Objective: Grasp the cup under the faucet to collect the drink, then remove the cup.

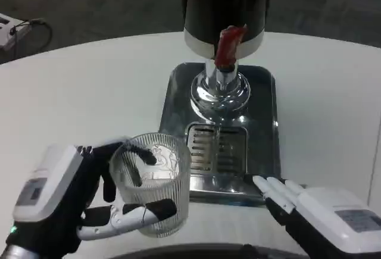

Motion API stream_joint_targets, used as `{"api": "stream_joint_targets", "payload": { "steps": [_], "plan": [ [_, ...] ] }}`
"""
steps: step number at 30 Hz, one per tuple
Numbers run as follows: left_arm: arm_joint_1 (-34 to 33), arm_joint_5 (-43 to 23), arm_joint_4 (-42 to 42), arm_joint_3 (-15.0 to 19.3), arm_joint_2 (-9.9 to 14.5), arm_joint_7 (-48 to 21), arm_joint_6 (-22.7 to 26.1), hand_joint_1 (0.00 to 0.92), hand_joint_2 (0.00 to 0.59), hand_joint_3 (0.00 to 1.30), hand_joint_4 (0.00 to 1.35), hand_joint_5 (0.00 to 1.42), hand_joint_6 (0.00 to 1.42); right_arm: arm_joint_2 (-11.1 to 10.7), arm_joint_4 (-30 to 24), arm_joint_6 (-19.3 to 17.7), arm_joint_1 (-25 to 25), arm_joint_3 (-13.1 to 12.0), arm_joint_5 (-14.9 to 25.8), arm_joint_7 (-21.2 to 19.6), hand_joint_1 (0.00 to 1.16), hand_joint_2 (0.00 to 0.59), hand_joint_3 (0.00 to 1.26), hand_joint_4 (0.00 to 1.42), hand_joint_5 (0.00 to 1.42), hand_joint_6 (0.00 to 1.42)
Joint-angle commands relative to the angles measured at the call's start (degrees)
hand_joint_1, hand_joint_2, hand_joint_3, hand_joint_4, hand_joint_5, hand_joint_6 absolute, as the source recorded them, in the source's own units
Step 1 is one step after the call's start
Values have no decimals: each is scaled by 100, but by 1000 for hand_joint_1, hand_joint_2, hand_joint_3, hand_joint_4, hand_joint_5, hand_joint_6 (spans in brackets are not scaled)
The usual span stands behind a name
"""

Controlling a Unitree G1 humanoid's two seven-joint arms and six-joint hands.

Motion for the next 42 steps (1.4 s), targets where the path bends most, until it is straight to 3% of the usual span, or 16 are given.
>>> {"api": "stream_joint_targets", "payload": {
  "steps": [1,14,23,29,42],
  "plan": [
    [-607,250,610,-178,21,270,189,228,313,833,838,1102,1349,-39,-211,-90,303,-300,205,-52,255,436,8,0,0,0],
    [-2190,793,2167,-806,112,764,474,228,313,833,838,1112,1351,-77,-234,-372,546,-852,641,-69,254,436,12,0,0,0],
    [-3427,1040,3680,-1318,201,1217,708,228,313,833,838,1115,1364,-35,-234,-466,664,-880,688,-130,254,436,12,0,0,0],
    [-4223,1119,4541,-1702,103,1404,797,228,313,833,838,1115,1366,46,-234,-684,849,-998,761,-176,254,436,13,0,0,0],
    [-4978,1207,5289,-2440,-99,1725,662,228,313,833,831,1115,1368,251,-234,-1103,1059,-1401,1000,-146,260,436,13,0,0,0]
  ]
}}
